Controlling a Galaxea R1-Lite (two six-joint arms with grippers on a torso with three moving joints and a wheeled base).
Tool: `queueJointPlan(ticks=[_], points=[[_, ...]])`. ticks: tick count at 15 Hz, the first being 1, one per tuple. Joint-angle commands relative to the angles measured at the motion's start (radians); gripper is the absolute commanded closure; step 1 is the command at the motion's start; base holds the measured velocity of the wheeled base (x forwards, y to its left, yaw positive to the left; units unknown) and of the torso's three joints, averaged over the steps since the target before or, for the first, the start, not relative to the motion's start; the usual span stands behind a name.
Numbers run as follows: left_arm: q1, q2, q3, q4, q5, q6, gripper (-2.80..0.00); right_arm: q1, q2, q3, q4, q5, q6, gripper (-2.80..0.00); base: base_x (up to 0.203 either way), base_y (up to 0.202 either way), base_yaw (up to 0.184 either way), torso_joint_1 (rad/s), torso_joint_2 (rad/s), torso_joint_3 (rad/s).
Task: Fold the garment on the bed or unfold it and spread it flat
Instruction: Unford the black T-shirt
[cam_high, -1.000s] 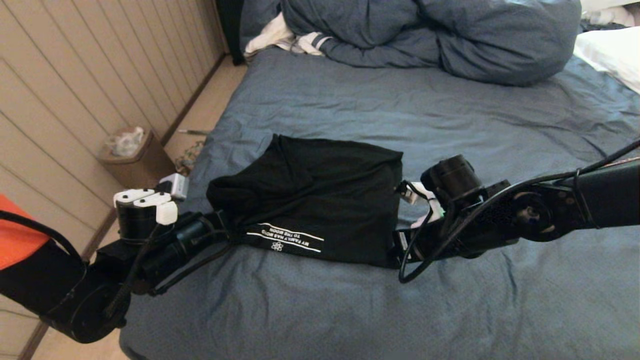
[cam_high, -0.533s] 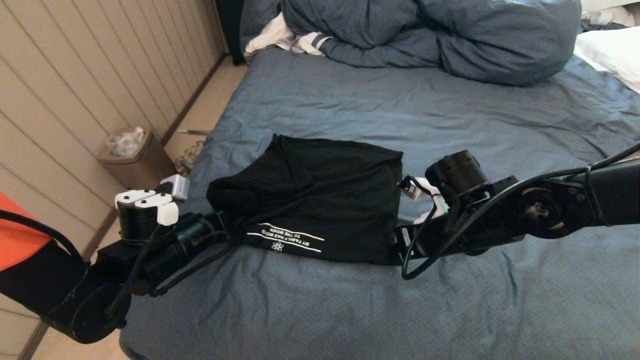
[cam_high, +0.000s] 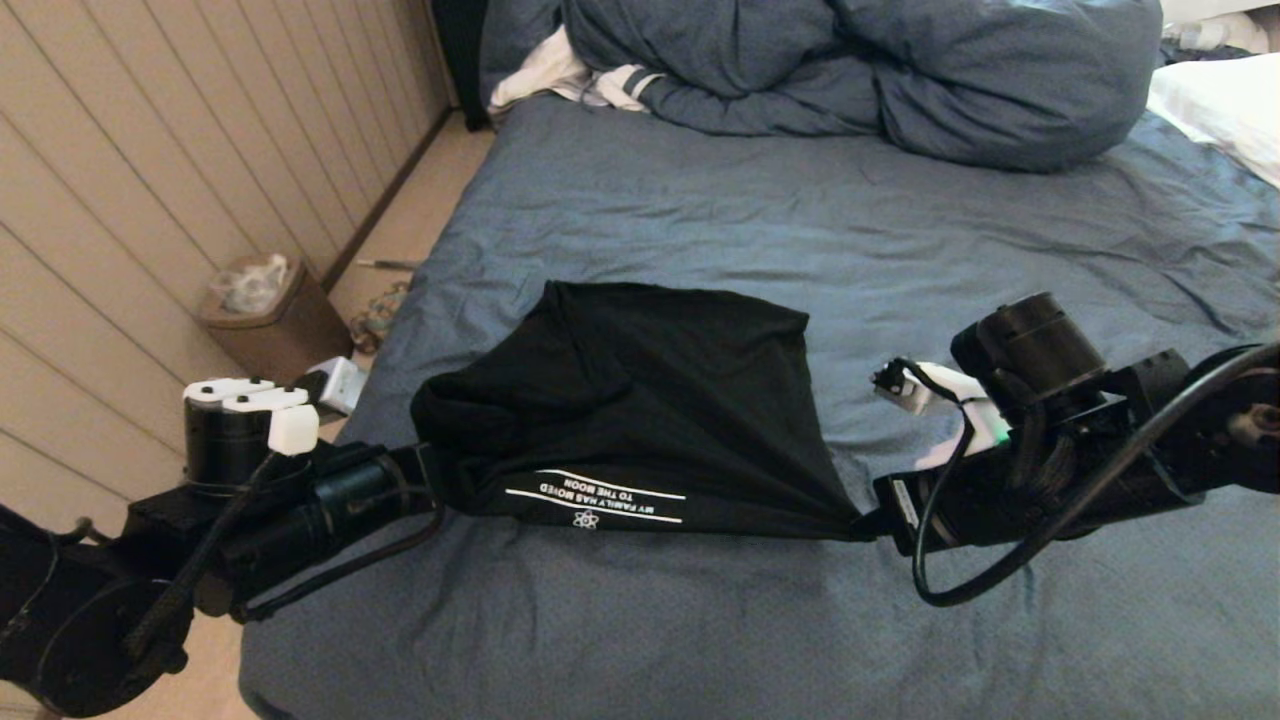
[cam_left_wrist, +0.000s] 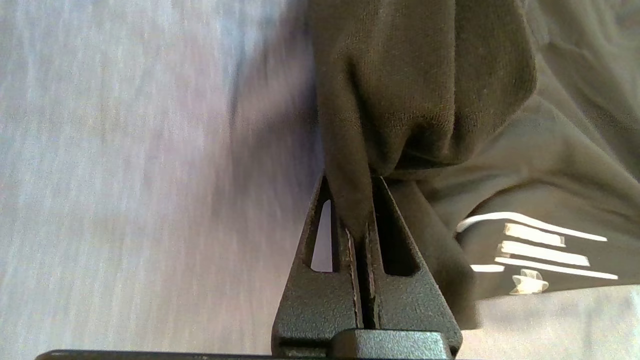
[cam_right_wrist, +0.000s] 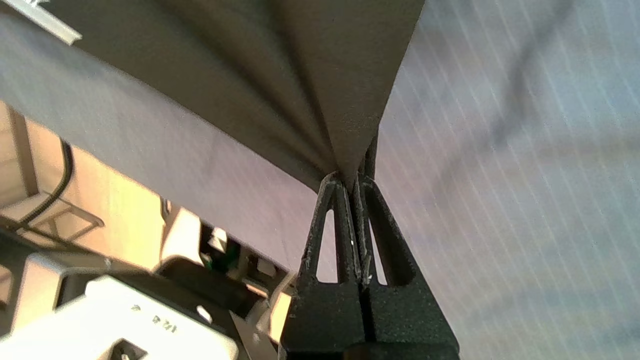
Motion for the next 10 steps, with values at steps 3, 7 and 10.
queueJointPlan(ticks=[3,7,10], points=[[-0.049,-0.109,0.099,-0.002,-0.002,-0.005,0.00,-0.023,-0.080,0.084,0.007,0.001,-0.016,0.00,0.000,0.000,0.000,0.000,0.00,0.000],[-0.130,-0.119,0.218,-0.015,-0.008,-0.015,0.00,-0.022,-0.116,0.156,0.004,0.003,-0.037,0.00,0.000,0.000,0.000,0.000,0.00,0.000],[-0.147,-0.122,0.233,-0.022,-0.008,-0.016,0.00,-0.018,-0.114,0.179,-0.004,0.003,-0.037,0.00,0.000,0.000,0.000,0.000,0.00,0.000]])
